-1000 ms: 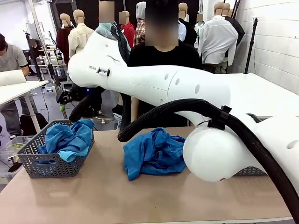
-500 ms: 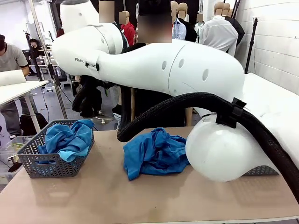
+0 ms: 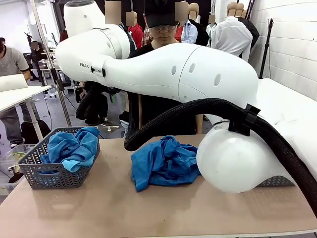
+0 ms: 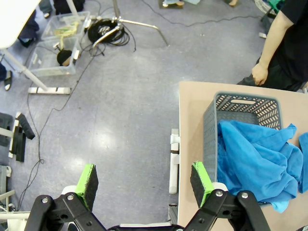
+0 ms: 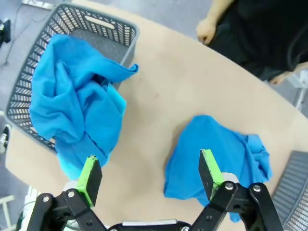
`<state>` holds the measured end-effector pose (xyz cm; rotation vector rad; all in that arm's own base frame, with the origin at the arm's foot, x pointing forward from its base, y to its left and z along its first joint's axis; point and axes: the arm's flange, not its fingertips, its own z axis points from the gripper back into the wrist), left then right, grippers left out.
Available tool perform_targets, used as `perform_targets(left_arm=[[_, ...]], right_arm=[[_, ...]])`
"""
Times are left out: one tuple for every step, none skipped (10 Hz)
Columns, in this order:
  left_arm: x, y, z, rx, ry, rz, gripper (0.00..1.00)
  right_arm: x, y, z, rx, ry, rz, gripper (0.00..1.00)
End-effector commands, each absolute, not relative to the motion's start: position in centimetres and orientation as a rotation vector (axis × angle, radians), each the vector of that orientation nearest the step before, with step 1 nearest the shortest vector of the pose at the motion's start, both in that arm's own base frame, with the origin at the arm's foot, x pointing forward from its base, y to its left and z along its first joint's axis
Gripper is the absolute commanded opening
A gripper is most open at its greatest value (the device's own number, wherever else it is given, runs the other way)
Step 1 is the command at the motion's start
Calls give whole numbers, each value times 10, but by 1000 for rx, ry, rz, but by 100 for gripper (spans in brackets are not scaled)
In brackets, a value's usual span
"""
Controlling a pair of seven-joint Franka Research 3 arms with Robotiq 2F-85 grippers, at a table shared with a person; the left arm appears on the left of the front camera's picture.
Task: Sort the tops and bottoms.
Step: Lift clothes from the center of the table with your left hand.
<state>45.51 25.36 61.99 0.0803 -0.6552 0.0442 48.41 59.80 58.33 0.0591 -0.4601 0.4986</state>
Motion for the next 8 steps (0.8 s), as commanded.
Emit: perform_targets(left_arm=[[453,255,619,94,-649,35,100],[453,255,619,94,-649,35,100],[455,254,620,80,-655,44,100],[454,242,629,151,-751,61,100],[456,215,644,113,-814,4,100],[460,188,656,118,-828,-90,100],[465,157,665,151,-851,-176,100],[471,124,668,189,-868,-245,100]], right_arm=[[486,599,582,78,-460,514,100],[486,599,582,78,-460,514,100],[484,598,583,61,-460,499,100],[484,576,588,-13,-475,482,100],[478,532,595,-129,-546,388,100],[471,487,600,-131,-544,313,100],[463,442,596,-190,-528,225,100],[454,398,585,-216,-503,191,100]])
